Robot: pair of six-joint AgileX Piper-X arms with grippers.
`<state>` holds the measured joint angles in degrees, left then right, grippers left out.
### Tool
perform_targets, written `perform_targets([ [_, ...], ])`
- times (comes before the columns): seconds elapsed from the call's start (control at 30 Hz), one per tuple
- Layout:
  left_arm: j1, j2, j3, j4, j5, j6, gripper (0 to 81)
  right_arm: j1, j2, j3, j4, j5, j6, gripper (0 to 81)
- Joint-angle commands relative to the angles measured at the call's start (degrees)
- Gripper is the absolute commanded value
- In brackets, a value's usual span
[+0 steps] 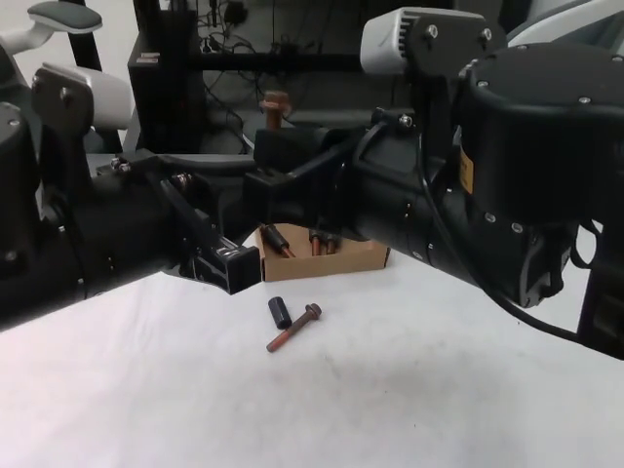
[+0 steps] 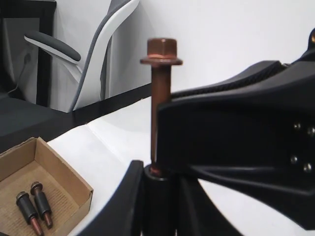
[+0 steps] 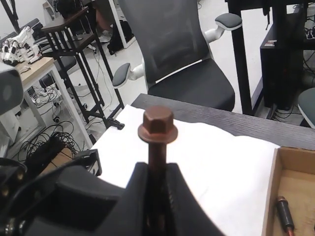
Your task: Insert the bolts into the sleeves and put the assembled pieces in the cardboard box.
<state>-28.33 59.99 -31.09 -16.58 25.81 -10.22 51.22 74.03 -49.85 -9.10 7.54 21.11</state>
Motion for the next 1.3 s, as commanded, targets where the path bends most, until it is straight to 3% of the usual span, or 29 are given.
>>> perform_targets([
  [0.0, -0.3, -0.3, -0.8, -1.8, 1.7, 0.1, 1.7, 0.4, 0.2, -0.8, -0.4, -4.0, 0.2, 0.4],
  [0.03, -0.3, -0.3, -0.8, -1.8, 1.7, 0.1, 1.7, 0.4, 0.2, -0.8, -0.2, -4.0, -0.2, 4.2],
  [0.1, -0.3, -0.3, -0.8, -1.8, 1.7, 0.1, 1.7, 0.4, 0.2, -0.8, 0.4, -4.0, -0.5, 20.2],
  [0.13, -0.3, -0.3, -0.8, -1.8, 1.7, 0.1, 1.7, 0.4, 0.2, -0.8, 0.5, -4.0, -0.6, 30.9],
  [0.2, -0.3, -0.3, -0.8, -1.8, 1.7, 0.1, 1.7, 0.4, 0.2, -0.8, 0.7, -3.8, 0.2, 66.4],
  [0.23, -0.3, -0.3, -0.8, -1.8, 1.7, 0.1, 1.7, 0.4, 0.2, -0.8, 0.7, -3.2, 1.5, 70.0],
  [0.33, -0.3, -0.3, -0.8, -1.8, 1.7, 0.1, 1.7, 0.2, 0.2, -0.8, 0.7, -1.7, 4.3, 70.0],
  [0.73, -0.1, -0.3, -0.8, -1.8, 1.6, 1.3, 1.7, -2.5, -1.6, -0.8, 1.8, -1.9, 2.0, 70.0],
  [0.97, -0.1, -0.3, -2.3, 7.5, 1.5, 11.3, 1.7, -4.0, -8.1, -0.8, 12.0, -1.9, 0.3, 70.0],
  [1.1, -0.2, 1.8, -6.2, 17.7, -2.9, 20.8, 1.7, -4.0, -12.0, -0.8, 20.3, -1.9, -0.6, 70.0],
  [1.27, -0.2, 11.5, -14.6, 22.5, -5.3, 22.2, 1.7, -4.0, -14.9, -0.8, 32.7, -4.2, -1.5, 70.0],
])
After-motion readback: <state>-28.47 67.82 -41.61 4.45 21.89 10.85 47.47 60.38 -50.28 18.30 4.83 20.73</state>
